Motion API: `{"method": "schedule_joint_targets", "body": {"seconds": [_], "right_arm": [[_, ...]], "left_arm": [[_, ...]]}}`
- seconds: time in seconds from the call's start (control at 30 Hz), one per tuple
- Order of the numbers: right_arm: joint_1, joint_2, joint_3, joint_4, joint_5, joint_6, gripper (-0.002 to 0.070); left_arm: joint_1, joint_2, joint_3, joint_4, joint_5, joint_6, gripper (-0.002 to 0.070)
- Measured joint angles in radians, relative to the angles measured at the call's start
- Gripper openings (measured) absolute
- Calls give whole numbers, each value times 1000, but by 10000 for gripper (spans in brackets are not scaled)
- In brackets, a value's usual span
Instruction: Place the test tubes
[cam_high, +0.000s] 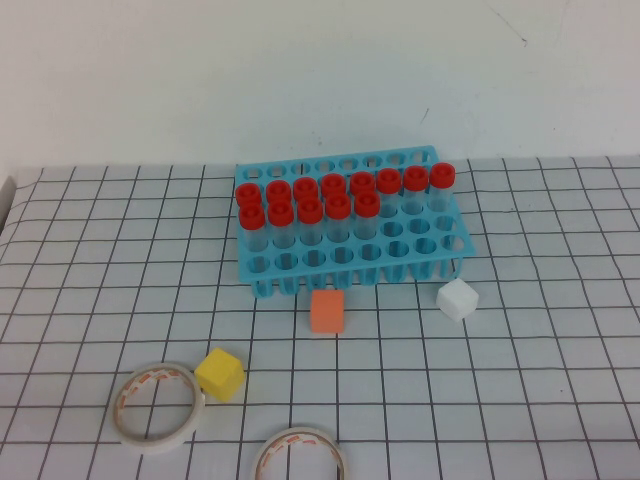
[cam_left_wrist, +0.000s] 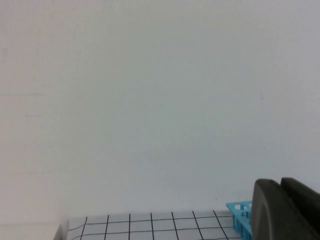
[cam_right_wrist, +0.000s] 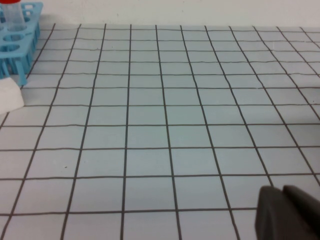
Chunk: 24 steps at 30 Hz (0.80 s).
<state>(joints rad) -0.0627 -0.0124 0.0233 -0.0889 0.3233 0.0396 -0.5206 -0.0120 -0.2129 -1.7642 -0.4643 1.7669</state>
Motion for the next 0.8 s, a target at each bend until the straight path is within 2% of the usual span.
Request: {"method": "schedule_joint_targets", "body": {"seconds": [0.37, 0.63, 0.73, 0.77, 0.8], "right_arm": [[0, 0, 0, 0, 2, 0, -1], [0, 0, 0, 0, 2, 0, -1], [0, 0, 0, 0, 2, 0, -1], [0, 0, 0, 0, 2, 0, -1], [0, 0, 0, 0, 2, 0, -1]], "left_arm": [[0, 0, 0, 0, -1, 0, -1], [0, 0, 10, -2, -118, -10, -1], [0, 0, 15, 20, -176, -90, -1], [0, 0, 24, 66, -187, -141, -1], [0, 0, 56, 205, -188, -285, -1]]}}
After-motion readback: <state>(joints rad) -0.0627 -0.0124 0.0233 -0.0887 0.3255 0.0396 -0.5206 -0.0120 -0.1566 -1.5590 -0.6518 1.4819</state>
